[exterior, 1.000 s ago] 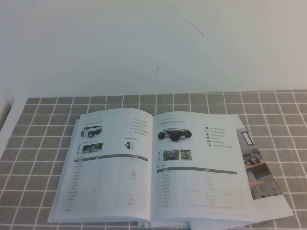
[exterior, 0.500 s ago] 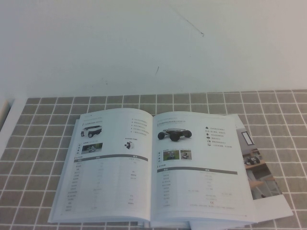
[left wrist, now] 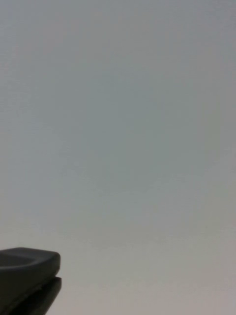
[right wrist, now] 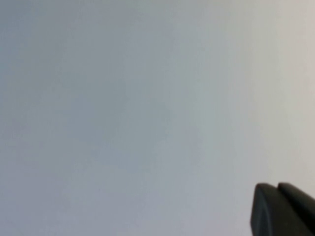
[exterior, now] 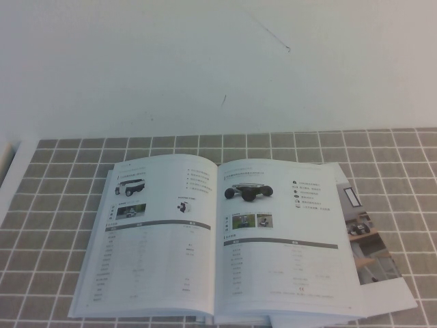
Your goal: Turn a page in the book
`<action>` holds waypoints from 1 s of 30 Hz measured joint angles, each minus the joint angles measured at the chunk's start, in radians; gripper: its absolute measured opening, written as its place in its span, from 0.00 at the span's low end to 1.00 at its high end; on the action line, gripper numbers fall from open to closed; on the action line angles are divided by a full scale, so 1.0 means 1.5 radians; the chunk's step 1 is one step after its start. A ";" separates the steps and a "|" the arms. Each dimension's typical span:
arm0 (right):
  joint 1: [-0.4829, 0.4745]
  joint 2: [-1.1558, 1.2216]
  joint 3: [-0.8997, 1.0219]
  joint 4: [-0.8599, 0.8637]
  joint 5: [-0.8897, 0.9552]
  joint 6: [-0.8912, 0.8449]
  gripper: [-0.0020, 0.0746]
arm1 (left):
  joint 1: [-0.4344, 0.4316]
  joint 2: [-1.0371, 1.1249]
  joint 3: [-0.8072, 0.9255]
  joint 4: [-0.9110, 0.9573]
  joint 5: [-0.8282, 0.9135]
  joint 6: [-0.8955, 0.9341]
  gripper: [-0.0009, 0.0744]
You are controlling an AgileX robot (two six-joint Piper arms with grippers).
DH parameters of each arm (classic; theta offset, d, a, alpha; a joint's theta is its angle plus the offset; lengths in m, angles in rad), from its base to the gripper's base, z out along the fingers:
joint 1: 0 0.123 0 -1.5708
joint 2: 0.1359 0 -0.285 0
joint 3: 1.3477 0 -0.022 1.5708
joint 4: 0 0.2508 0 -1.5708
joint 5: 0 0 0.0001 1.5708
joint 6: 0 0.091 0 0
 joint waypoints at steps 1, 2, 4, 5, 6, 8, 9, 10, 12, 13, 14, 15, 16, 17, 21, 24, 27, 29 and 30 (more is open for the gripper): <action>0.000 0.000 -0.019 -0.022 0.036 0.005 0.02 | 0.000 0.000 -0.026 0.000 0.043 0.000 0.01; 0.000 0.000 -0.039 -0.046 0.075 0.011 0.02 | 0.000 0.000 -0.044 0.000 0.085 0.000 0.01; 0.000 0.000 -0.095 -0.073 0.172 0.030 0.02 | 0.000 0.000 -0.076 0.000 0.149 0.000 0.01; 0.000 0.000 -0.126 -0.080 0.231 0.041 0.02 | 0.000 0.000 -0.085 -0.001 0.178 0.000 0.01; 0.000 0.007 -0.158 -0.083 0.303 0.046 0.02 | 0.000 0.004 -0.091 -0.003 0.202 -0.005 0.01; 0.000 0.031 -0.219 -0.084 0.398 0.052 0.02 | 0.000 0.025 -0.110 -0.029 0.254 -0.019 0.01; 0.000 0.049 -0.248 -0.084 0.448 0.052 0.02 | 0.000 0.040 -0.127 -0.053 0.288 -0.019 0.01; 0.000 0.066 -0.270 -0.081 0.499 0.051 0.02 | 0.000 0.055 -0.143 -0.079 0.322 -0.016 0.01; 0.000 0.113 -0.325 -0.054 0.598 0.014 0.02 | -0.001 0.100 -0.188 -0.128 0.381 0.019 0.01; 0.000 0.137 -0.346 -0.034 0.635 -0.014 0.02 | -0.001 0.126 -0.211 -0.151 0.405 0.046 0.01; 0.000 0.161 -0.370 -0.003 0.679 -0.059 0.02 | -0.001 0.148 -0.230 -0.168 0.419 0.070 0.01; 0.000 0.185 -0.391 0.031 0.718 -0.111 0.02 | -0.001 0.174 -0.244 -0.190 0.430 0.101 0.01; 0.000 0.203 -0.408 0.070 0.744 -0.163 0.02 | -0.001 0.199 -0.251 -0.210 0.431 0.132 0.01; 0.000 0.224 -0.420 0.109 0.773 -0.211 0.02 | -0.001 0.222 -0.251 -0.225 0.425 0.159 0.01; 0.000 0.280 -0.426 0.253 0.821 -0.374 0.02 | -0.003 0.312 -0.220 -0.276 0.384 0.198 0.01; 0.000 0.295 -0.405 0.327 0.845 -0.472 0.02 | -0.004 0.384 -0.212 -0.311 0.398 0.213 0.01; 0.000 0.298 -0.364 0.373 0.874 -0.529 0.02 | -0.006 0.460 -0.224 -0.354 0.436 0.252 0.01; 0.000 0.298 -0.336 0.392 0.874 -0.534 0.02 | -0.006 0.504 -0.246 -0.394 0.466 0.297 0.01; 0.000 0.298 -0.321 0.407 0.867 -0.535 0.02 | -0.007 0.529 -0.260 -0.415 0.481 0.318 0.01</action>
